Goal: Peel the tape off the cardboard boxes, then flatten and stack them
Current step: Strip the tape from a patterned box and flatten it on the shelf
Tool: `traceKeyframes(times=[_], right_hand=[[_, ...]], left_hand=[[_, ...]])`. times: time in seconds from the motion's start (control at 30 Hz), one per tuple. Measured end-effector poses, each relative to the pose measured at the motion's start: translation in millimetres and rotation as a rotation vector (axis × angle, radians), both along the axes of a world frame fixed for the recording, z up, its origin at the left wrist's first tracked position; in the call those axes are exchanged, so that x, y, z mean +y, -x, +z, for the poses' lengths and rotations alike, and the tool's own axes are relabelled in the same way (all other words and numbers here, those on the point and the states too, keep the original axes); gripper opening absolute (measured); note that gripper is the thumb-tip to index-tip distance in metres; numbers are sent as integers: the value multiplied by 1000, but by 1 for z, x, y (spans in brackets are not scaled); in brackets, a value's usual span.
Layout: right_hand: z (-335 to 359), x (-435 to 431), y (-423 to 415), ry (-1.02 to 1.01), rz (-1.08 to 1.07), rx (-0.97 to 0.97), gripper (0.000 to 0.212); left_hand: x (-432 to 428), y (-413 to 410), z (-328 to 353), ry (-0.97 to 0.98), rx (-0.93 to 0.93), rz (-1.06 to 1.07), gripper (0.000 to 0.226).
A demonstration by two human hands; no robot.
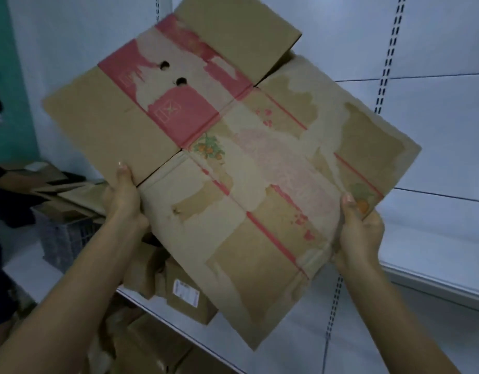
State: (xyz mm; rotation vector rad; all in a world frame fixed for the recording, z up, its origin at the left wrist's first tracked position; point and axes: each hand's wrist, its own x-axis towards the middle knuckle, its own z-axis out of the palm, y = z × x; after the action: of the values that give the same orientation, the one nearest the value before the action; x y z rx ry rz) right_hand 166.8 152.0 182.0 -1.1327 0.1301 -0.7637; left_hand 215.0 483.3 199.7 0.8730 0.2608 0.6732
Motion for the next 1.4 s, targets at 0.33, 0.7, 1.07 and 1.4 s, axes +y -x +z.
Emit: traceKeyframes(times=[0.33, 0.7, 1.07, 1.4], right_hand=[[87, 87, -135, 78, 161, 58, 12], [-17, 143, -294, 551, 187, 505, 24], [-19, 171, -283, 186, 37, 556, 45], [-10, 195, -272, 134, -31, 586, 61]], left_hand=[[73, -94, 40, -9, 131, 65, 16], [148, -203, -12, -778, 504, -66, 82], [110, -226, -36, -1319, 128, -269, 24], [175, -126, -83, -1694, -580, -249, 59]])
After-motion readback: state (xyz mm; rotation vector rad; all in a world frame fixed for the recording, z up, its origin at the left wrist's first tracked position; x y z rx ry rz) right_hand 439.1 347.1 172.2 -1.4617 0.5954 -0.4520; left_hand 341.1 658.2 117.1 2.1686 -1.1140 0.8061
